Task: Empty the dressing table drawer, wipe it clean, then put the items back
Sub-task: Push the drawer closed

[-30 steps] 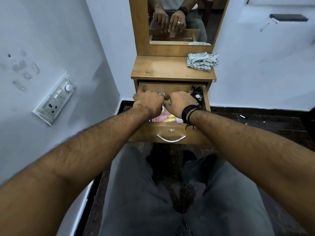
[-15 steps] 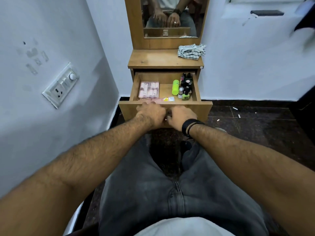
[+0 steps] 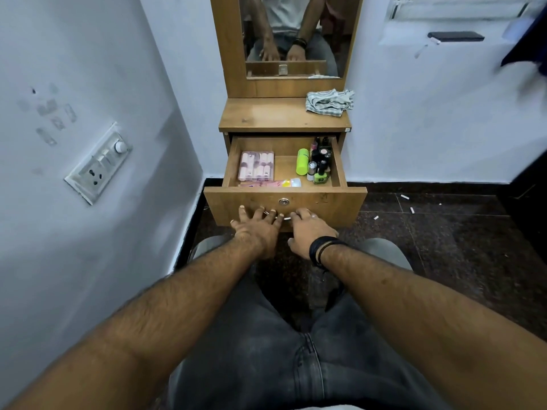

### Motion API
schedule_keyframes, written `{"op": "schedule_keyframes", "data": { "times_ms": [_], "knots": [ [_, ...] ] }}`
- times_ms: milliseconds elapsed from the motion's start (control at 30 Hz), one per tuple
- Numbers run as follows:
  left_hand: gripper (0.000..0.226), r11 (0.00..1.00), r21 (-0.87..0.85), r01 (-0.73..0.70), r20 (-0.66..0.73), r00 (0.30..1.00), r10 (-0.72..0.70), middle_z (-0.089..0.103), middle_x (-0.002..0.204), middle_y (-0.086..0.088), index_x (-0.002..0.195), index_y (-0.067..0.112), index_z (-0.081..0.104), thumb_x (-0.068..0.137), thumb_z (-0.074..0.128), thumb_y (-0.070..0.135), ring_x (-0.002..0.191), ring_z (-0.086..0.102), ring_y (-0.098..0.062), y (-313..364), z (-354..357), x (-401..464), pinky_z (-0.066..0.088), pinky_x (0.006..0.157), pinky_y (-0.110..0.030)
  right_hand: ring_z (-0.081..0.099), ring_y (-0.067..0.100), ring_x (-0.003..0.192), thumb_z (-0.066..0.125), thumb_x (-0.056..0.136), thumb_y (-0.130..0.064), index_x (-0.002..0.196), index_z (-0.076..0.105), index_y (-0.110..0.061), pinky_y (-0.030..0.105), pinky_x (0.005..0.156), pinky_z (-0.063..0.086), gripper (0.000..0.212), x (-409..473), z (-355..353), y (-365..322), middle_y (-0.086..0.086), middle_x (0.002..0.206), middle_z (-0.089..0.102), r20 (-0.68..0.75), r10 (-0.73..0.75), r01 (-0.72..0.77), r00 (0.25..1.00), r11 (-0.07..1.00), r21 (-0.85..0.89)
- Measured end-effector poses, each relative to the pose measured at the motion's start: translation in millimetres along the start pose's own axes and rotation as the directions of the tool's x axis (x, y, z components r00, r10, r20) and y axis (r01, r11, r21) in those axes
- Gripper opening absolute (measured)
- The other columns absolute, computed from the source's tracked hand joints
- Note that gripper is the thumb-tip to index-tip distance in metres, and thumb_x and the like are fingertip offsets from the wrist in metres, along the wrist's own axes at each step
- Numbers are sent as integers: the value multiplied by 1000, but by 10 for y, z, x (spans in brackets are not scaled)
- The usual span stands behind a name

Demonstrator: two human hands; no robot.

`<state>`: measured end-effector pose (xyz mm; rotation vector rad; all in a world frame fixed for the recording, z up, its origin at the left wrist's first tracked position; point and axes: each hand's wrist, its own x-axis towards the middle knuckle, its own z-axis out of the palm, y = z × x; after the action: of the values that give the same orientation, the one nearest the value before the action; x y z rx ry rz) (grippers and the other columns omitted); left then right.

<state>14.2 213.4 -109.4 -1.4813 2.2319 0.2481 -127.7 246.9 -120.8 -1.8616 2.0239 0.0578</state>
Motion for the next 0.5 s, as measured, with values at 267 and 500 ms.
{"op": "schedule_keyframes", "data": {
  "times_ms": [267,500],
  "knots": [
    [107,1000,-7,2,35,999,-2,-13,169,7,161,33,-6,88,73,38,153,-18,-34,7,-152,167,12,111,-78,20,21,150,53,89,-38,155,20,-27,64,105,36,75,212,-124,36,-9,165,12,35,37,-34,999,997,-72],
    [112,1000,-28,12,66,998,-10,-18,168,8,160,36,-9,87,76,39,152,-21,-36,-54,-294,446,11,111,-79,16,19,151,54,86,-38,155,20,-31,66,108,30,77,483,-269,53,-11,165,10,41,46,-42,998,994,-101]
  ]
}}
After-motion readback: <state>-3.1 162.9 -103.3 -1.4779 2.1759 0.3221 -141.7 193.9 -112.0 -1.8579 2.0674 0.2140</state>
